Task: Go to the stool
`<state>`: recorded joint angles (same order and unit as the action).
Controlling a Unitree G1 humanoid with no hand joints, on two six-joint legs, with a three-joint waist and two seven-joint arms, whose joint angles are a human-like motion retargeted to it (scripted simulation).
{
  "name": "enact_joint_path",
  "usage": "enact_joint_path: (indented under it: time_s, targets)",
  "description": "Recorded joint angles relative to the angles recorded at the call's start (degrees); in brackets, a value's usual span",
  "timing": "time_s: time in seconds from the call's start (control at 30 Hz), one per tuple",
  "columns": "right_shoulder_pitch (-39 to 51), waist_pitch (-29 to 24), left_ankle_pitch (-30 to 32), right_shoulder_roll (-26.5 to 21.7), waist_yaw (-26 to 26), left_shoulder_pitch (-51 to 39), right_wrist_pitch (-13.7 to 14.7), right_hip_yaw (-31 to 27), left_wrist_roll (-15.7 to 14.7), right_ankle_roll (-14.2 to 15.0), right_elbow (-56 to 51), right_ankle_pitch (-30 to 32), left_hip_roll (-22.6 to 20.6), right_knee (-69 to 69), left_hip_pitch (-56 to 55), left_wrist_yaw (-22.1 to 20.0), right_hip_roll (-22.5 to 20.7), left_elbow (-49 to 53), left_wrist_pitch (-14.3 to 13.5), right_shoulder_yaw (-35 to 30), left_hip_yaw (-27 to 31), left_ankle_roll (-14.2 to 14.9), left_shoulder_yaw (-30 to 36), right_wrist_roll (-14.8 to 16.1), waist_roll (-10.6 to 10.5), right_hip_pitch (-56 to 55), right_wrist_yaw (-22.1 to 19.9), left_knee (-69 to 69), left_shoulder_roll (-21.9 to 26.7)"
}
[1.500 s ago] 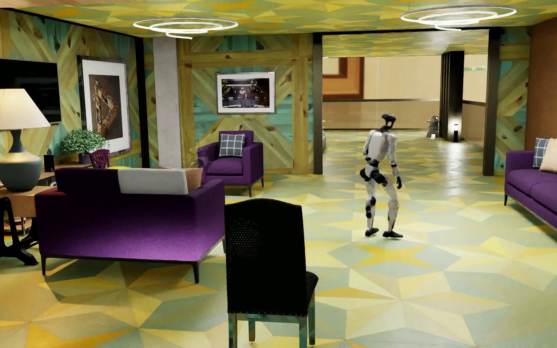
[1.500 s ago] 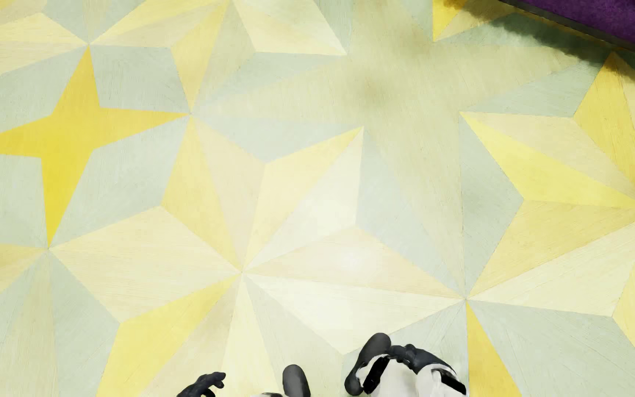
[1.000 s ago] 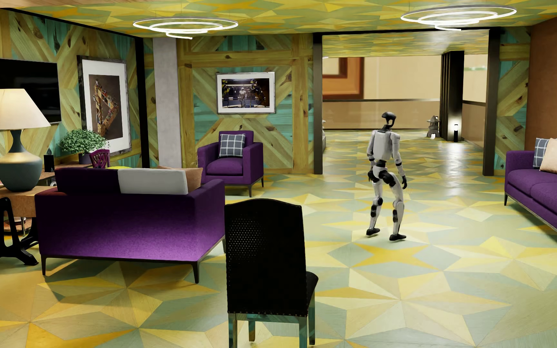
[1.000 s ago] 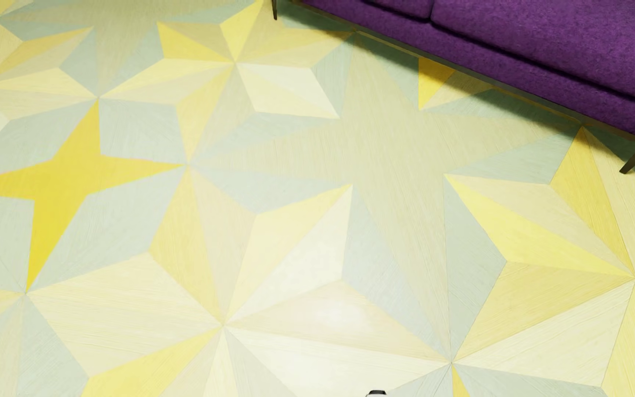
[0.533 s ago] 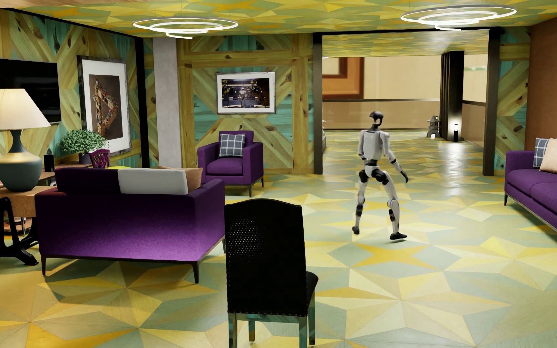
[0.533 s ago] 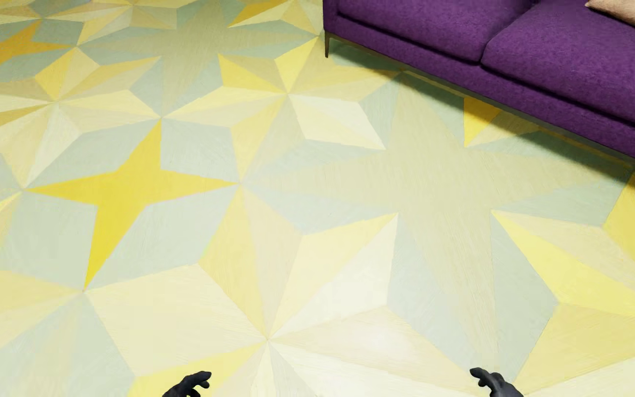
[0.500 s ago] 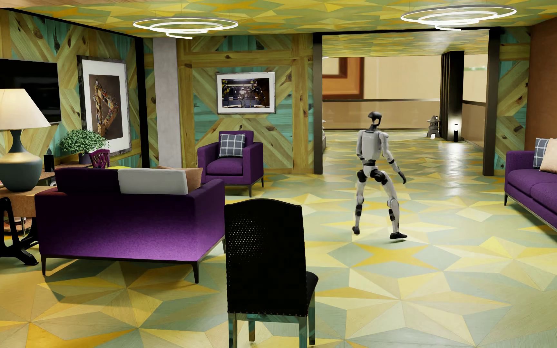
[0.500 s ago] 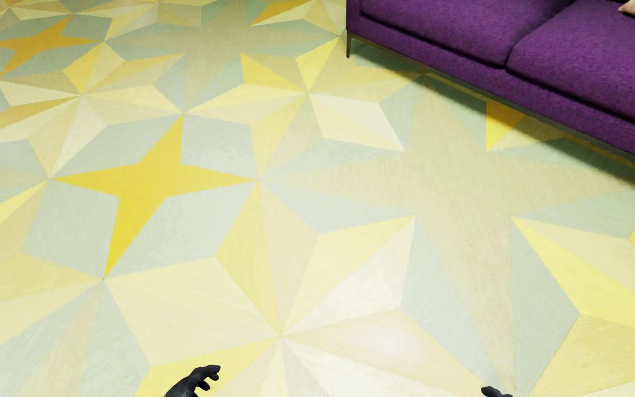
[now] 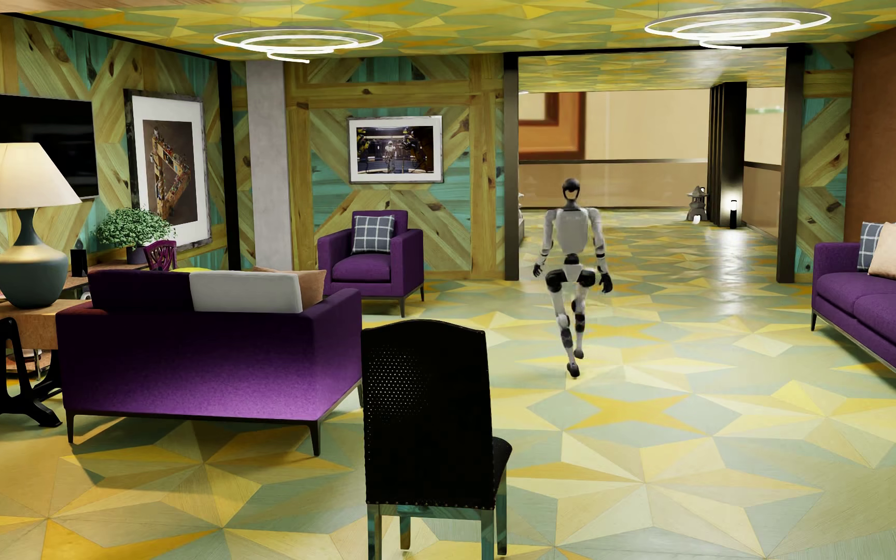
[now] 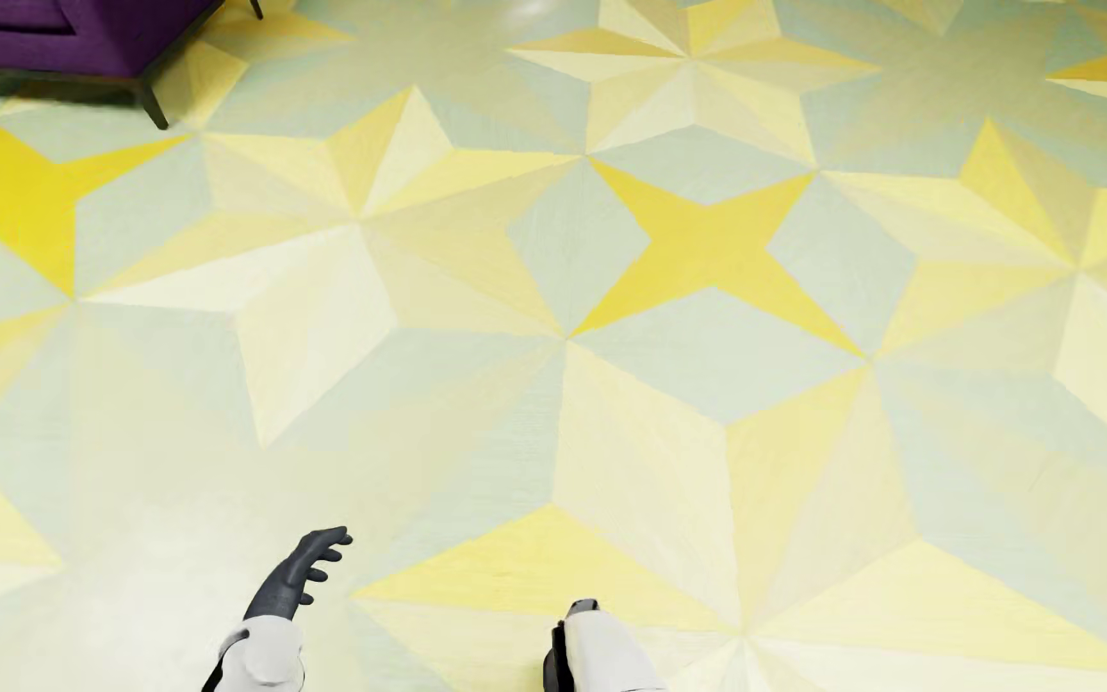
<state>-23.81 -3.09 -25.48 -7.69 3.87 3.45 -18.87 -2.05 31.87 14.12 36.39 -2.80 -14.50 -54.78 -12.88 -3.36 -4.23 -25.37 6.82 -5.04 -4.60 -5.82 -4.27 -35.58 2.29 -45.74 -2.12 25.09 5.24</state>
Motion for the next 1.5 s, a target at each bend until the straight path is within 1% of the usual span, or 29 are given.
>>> enact_joint_path:
  time_s: [0.1, 0.13, 0.17, 0.2, 0.23, 0.27, 0.3, 0.33, 0.4, 0.43, 0.47, 0.5, 0.6, 0.67, 0.7, 0.73, 0.8, 0.83, 0.9, 0.93, 0.97, 1.03, 1.13, 1.27, 1.37, 1.4, 1.43, 1.47, 1.5]
  targets:
    - [-5.9, 0.9, 0.4, -2.8, -0.1, -6.5, -1.0, -3.1, 4.6, 0.1, -2.3, 0.5, -7.4, 22.2, 1.5, 0.9, -9.0, -3.0, -0.7, 3.0, 12.1, -3.4, 7.9, -2.2, 0.3, 3.9, 1.4, 0.1, -0.1]
    - [-6.9, 1.5, 0.4, -4.0, -0.3, -7.7, -1.5, -0.3, 6.5, 0.7, -2.2, 0.9, -9.3, 27.8, 2.7, 1.2, -8.8, -4.3, -0.8, 4.0, 15.7, -4.0, 10.4, -3.7, 0.4, 6.1, 2.4, -0.3, -0.2]
    - [-7.6, 2.0, 0.5, -4.8, 0.1, -8.1, -1.3, 1.8, 7.5, -1.4, -2.0, 0.0, -10.8, 29.3, 4.2, 1.6, -6.0, -5.8, -0.8, 5.6, 19.4, -4.0, 12.6, -5.3, 0.2, 7.9, 1.8, -0.5, -0.2]
    - [-7.6, 2.5, 0.8, -4.8, 0.6, -7.7, -0.8, 2.6, 7.4, -15.2, -1.9, -0.4, -11.6, 30.9, 5.8, 1.7, -5.4, -7.4, -0.4, 7.9, 22.8, -2.7, 14.1, -6.1, -0.1, 9.6, 0.2, -0.3, 0.2]
    - [-6.9, 2.9, 0.9, -4.0, 1.1, -6.9, -0.5, 5.0, 7.0, -22.2, -2.1, 1.0, -11.9, 30.7, 6.5, 1.8, -3.5, -9.3, 0.2, 11.5, 24.8, 3.9, 15.3, -5.1, -0.6, 10.3, -3.2, 1.8, 0.9]
    - [-5.6, 2.9, 3.1, -2.4, 1.7, -5.7, -0.2, 7.2, 6.5, -24.7, -2.0, -0.4, -11.4, 29.2, 5.3, 1.8, -1.4, -11.9, 1.4, 15.6, 24.8, 16.5, 16.0, -2.4, -1.2, 10.8, -6.3, 6.7, 1.6]
    - [-4.0, 2.7, 8.0, -0.6, 3.2, -4.6, 0.2, 11.0, 6.4, -24.9, -1.5, -3.1, -13.0, 27.7, 3.0, 2.1, 1.4, -15.3, 3.8, 18.7, 18.3, 19.9, 16.3, 0.3, -1.8, 12.0, -9.2, 15.3, 2.9]
    - [-2.1, 2.3, 13.1, 0.4, 5.4, -4.3, 0.4, 16.4, 6.9, -24.1, -0.9, -5.9, -10.3, 26.2, -2.9, 2.9, 4.8, -19.0, 6.6, 19.6, 5.1, 20.0, 16.7, 1.1, -2.5, 13.8, -10.9, 27.5, 4.5]
    - [4.0, 2.1, 12.6, -0.7, 4.8, -3.4, 2.0, 23.1, 8.8, -22.6, -0.8, -9.4, 7.9, 27.2, -12.2, 3.7, 7.9, -24.3, 11.5, 17.5, -1.7, 21.1, 16.3, 0.3, -3.7, 19.4, -11.3, 45.1, 7.5]
    - [7.3, 2.1, 13.7, -2.5, 2.8, -2.0, 4.3, 24.6, 8.2, -21.8, -0.9, -10.7, 17.0, 28.3, -15.5, 3.5, 7.5, -24.8, 12.1, 15.5, -3.9, 14.6, 13.8, -0.4, -4.4, 22.4, -11.9, 49.5, 9.0]
    - [11.2, 2.0, 15.0, -4.5, 0.4, 0.5, 6.9, 25.3, 6.3, -20.9, -0.4, -12.2, 23.0, 29.1, -18.6, 2.6, 6.9, -23.8, 11.4, 13.7, -5.2, 4.6, 10.2, -0.8, -5.1, 25.2, -12.7, 50.9, 10.1]
    - [15.7, 2.0, 13.7, -6.3, -2.0, 3.3, 9.3, 25.8, 3.7, -20.0, -0.1, -13.8, 24.9, 29.3, -21.6, 1.6, 6.3, -21.7, 9.9, 11.6, -4.1, 0.3, 6.0, -0.7, -5.5, 27.7, -13.1, 50.0, 11.5]
    - [31.5, 2.0, 14.1, -12.6, -7.5, 13.2, 11.8, 25.3, -4.4, -17.0, 0.0, -18.6, 21.8, 29.0, -27.6, -3.1, 6.6, -14.1, 5.8, 1.9, 1.2, 4.9, -6.5, -2.8, -5.6, 34.1, -11.8, 34.5, 12.6]
    - [42.0, 2.5, 19.7, -15.1, -9.3, 18.5, 9.4, 25.3, -7.3, -14.9, 0.0, -20.7, 19.6, 31.1, -26.4, -6.7, 7.1, -11.2, 6.2, -4.9, 2.2, 8.2, -13.5, -3.6, -5.1, 38.7, -8.2, 12.0, 9.8]
    - [46.4, 2.9, 21.9, -15.6, -9.9, 20.5, 8.1, 25.6, -8.1, -13.8, -0.4, -21.6, 19.0, 32.8, -24.0, -7.6, 6.9, -10.3, 6.7, -8.1, 3.0, 15.0, -16.6, -4.5, -4.7, 41.3, -5.8, -1.4, 7.8]
    - [49.5, 3.3, 19.8, -15.5, -10.4, 22.4, 7.0, 25.9, -8.3, -12.2, -1.3, -22.6, 19.2, 33.5, -21.6, -8.0, 6.9, -9.8, 7.4, -10.3, 3.2, 19.2, -19.1, -5.2, -4.5, 43.9, -3.8, -10.9, 5.7]
    - [51.1, 3.8, 26.1, -14.0, -11.2, 24.6, 5.3, 26.0, -7.5, -8.4, -3.9, -23.5, 19.9, 33.1, -18.8, -6.3, 8.6, -10.6, 8.1, -11.3, -4.5, 11.6, -20.9, -5.8, -4.3, 48.5, -4.1, -11.3, 0.9]
    - [49.7, 3.7, 26.6, -13.1, -11.7, 24.8, 5.6, 25.4, -5.2, -5.8, -5.6, -21.8, 17.8, 30.6, -17.6, -4.6, 11.0, -12.2, 8.6, -10.9, -4.6, 6.0, -19.7, -4.9, -3.8, 50.2, -5.6, -8.5, -1.1]
    - [43.3, 2.8, 19.3, -10.7, -11.9, 23.6, 6.0, 22.6, 1.0, -1.9, -7.1, -11.3, 13.9, 17.7, -15.7, -0.3, 16.4, -16.1, 9.1, -9.5, -3.9, 4.2, -16.3, -1.9, -2.4, 49.2, -6.9, -1.2, -3.8]
    - [40.3, 2.5, 16.6, -9.6, -11.5, 22.9, 5.3, 18.9, 2.8, -1.4, -5.9, -3.3, 12.5, 9.0, -13.9, 2.7, 18.4, -17.0, 8.9, -10.7, -3.8, 4.2, -15.6, -1.8, -1.7, 46.0, -4.7, 0.0, -5.5]
    - [38.4, 2.1, 14.7, -8.8, -11.0, 22.2, 4.0, 15.0, 3.6, -4.3, -3.4, 2.0, 11.2, -1.1, -11.5, 5.1, 20.3, -16.6, 7.8, -13.1, -3.7, 3.9, -15.8, -2.9, -1.1, 41.0, -0.7, -0.2, -7.5]
    - [36.2, 1.2, 11.8, -7.1, -9.7, 21.0, 0.9, 7.3, 4.2, -7.7, 4.3, 0.8, 8.5, -18.0, -6.6, 5.8, 22.0, -14.4, 4.9, -17.3, -3.4, 3.3, -16.4, -4.9, 0.3, 30.1, 6.6, -1.5, -10.7]
    - [28.5, 0.4, 7.4, -2.7, -7.4, 14.4, -5.5, 3.6, 8.9, -7.7, 16.4, -0.9, 6.9, -25.3, -1.9, 2.4, 19.1, -13.9, 5.8, -14.8, 0.2, 4.3, -12.8, -1.0, 1.5, 15.3, 3.3, -1.3, -9.2]
    - [13.3, 1.1, 1.0, -3.3, -3.9, 7.6, -4.0, 8.1, 11.4, -11.5, 20.0, -2.8, 5.8, 2.1, 2.8, 1.6, 16.5, -13.5, 1.2, -14.6, 5.7, 5.4, -5.9, 1.9, 1.9, 6.5, 8.6, -0.3, -4.6]
    - [2.5, 2.8, -2.8, -1.9, -2.3, 6.0, -4.5, 12.5, 10.3, -8.1, 16.8, 3.4, 6.1, 39.3, 8.3, 0.9, 12.7, -10.8, -1.1, -7.5, 7.8, 6.0, -3.6, 6.0, 2.1, 12.4, 3.6, -2.3, -1.9]
    - [0.2, 3.2, -3.6, -0.8, -2.0, 5.9, -5.1, 14.1, 9.5, -15.8, 16.7, 7.4, 7.0, 39.7, 9.7, 0.6, 12.1, -10.2, -1.0, -6.4, 8.1, 6.5, -3.4, 6.4, 2.0, 14.0, 2.9, -1.0, -0.9]
    - [-0.4, 3.3, -3.1, 0.2, -1.7, 6.0, -5.4, 15.1, 8.7, -19.9, 17.3, 7.2, 8.5, 37.2, 9.6, 0.1, 11.1, -9.7, 0.0, -6.3, 7.8, 6.9, -4.3, 6.2, 1.5, 14.6, 3.2, 3.7, -0.1]
    - [0.6, 3.0, 0.5, 0.8, -1.5, 6.8, -6.4, 15.1, 7.2, -20.1, 18.9, 3.9, 10.1, 33.5, 7.7, -1.8, 9.8, -9.4, 1.3, -6.9, 7.1, 7.7, -6.6, 5.4, 0.7, 15.3, 3.7, 12.1, -0.5]
    - [2.4, 2.7, 7.7, 0.9, -1.3, 8.1, -7.4, 15.0, 5.3, -19.6, 20.6, 0.5, 11.5, 29.8, 4.7, -4.2, 8.7, -9.9, 2.3, -9.2, 7.0, 12.7, -9.1, 3.1, -0.1, 16.3, 5.6, 22.1, -1.9]
